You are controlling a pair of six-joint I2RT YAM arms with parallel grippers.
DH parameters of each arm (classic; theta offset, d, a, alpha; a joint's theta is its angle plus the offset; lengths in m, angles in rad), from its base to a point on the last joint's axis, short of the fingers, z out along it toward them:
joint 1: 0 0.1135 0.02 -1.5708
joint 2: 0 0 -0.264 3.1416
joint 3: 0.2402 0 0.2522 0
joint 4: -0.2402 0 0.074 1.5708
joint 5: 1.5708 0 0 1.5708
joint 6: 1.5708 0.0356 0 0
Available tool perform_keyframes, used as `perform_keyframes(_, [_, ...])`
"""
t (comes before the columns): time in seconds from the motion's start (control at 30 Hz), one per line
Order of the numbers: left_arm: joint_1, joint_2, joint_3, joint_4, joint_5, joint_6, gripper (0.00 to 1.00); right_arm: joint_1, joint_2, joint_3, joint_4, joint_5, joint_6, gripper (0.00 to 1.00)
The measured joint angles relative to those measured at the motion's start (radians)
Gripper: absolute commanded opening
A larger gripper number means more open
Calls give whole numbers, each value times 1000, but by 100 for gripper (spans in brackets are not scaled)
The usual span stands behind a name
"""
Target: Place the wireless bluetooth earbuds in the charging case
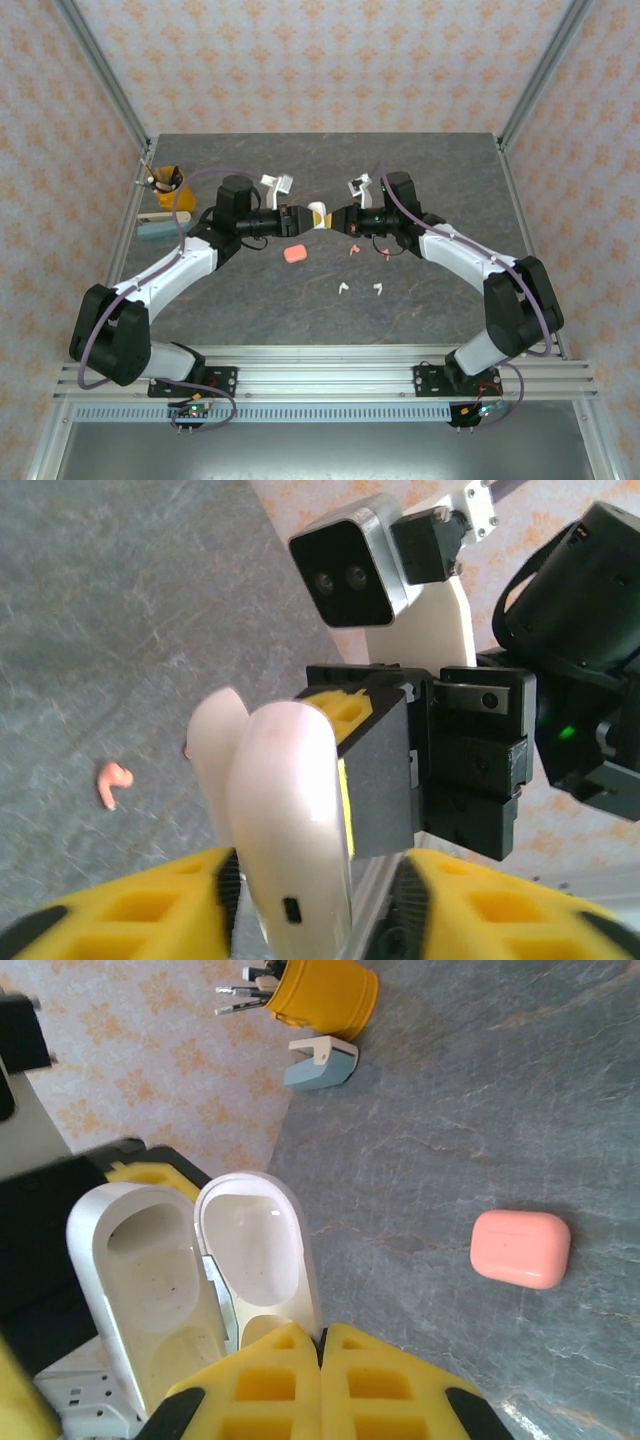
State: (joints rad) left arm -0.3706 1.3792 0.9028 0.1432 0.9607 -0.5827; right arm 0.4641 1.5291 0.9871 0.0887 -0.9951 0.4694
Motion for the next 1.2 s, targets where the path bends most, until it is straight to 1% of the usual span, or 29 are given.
perform_keyframes(0.07, [-5, 0, 0, -6, -1, 6, 72, 0, 0, 18, -37, 19, -21, 0])
perform_keyframes(0.23, [-2, 0, 19, -58, -26, 33, 91, 0, 2, 71, -159, 66, -97, 0])
perform_keyframes(0.33, [14, 0, 66, -128, -32, 77, 99, 0, 14, 125, -270, 97, -173, 0])
perform_keyframes(0.37, [20, 3, 90, -158, -34, 97, 100, 0, 21, 146, -308, 108, -204, 0])
perform_keyframes(0.5, [38, 46, 235, -317, -37, 212, 100, 0, 81, 264, -499, 159, -361, 0])
perform_keyframes(0.63, [39, 130, 378, -493, -32, 352, 100, 0, 157, 376, -668, 211, -515, 0])
perform_keyframes(0.73, [41, 198, 454, -608, -29, 438, 100, 0, 213, 452, -773, 245, -607, 0])
perform_keyframes(0.83, [54, 262, 517, -697, -25, 506, 100, -3, 259, 520, -843, 263, -669, 0])
perform_keyframes(0.93, [77, 327, 577, -752, -12, 547, 99, -10, 297, 580, -889, 267, -710, 0])
perform_keyframes(1.1, [109, 467, 729, -842, 42, 605, 94, -18, 344, 653, -938, 270, -754, 0])
perform_keyframes(1.2, [111, 558, 831, -895, 91, 640, 91, -22, 375, 696, -958, 266, -771, 0])
